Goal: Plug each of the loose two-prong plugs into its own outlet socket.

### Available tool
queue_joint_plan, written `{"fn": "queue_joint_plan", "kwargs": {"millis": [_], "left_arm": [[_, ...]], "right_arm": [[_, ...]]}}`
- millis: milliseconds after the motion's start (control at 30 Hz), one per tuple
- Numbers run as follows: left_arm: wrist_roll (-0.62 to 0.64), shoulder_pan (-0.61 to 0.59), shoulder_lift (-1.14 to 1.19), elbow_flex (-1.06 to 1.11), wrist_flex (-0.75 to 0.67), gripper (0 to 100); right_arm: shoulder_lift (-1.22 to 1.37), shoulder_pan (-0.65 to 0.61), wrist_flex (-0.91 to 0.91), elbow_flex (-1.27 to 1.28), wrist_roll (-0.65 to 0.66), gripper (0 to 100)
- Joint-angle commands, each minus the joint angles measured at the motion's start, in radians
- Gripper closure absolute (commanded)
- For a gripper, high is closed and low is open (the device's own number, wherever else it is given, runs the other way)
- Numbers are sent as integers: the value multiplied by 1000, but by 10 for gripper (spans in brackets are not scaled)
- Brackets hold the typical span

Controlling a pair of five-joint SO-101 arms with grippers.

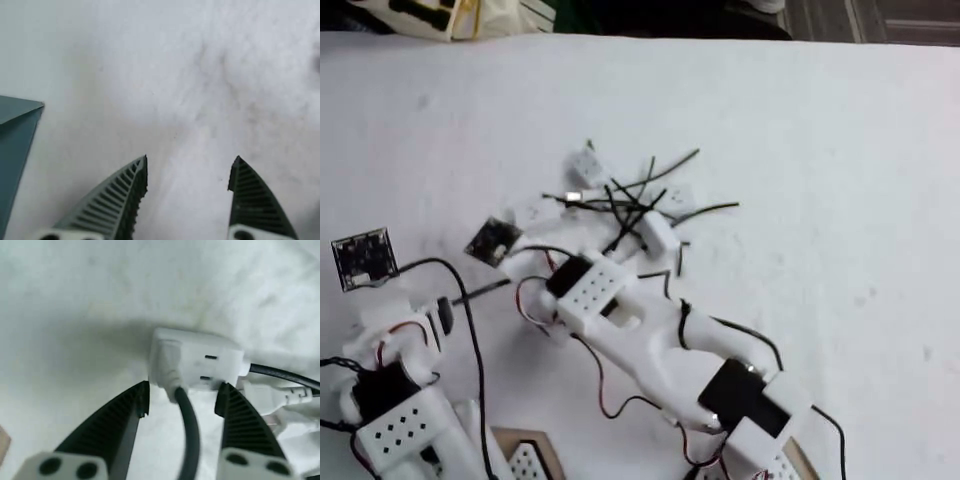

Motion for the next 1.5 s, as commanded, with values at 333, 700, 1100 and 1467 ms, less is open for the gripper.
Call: {"fn": "queue_joint_plan", "kwargs": {"millis": [333, 700, 1100, 1467], "left_arm": [[-8, 15, -12, 2, -40, 732], [-8, 15, -12, 2, -40, 732], [-8, 15, -12, 3, -40, 732], [-9, 15, -12, 3, -40, 732]], "right_arm": [[-58, -71, -45, -18, -63, 786], [-56, -48, -127, -12, -81, 987], [-232, 70, -122, -17, -78, 981], [-426, 318, -131, -71, 51, 981]]}}
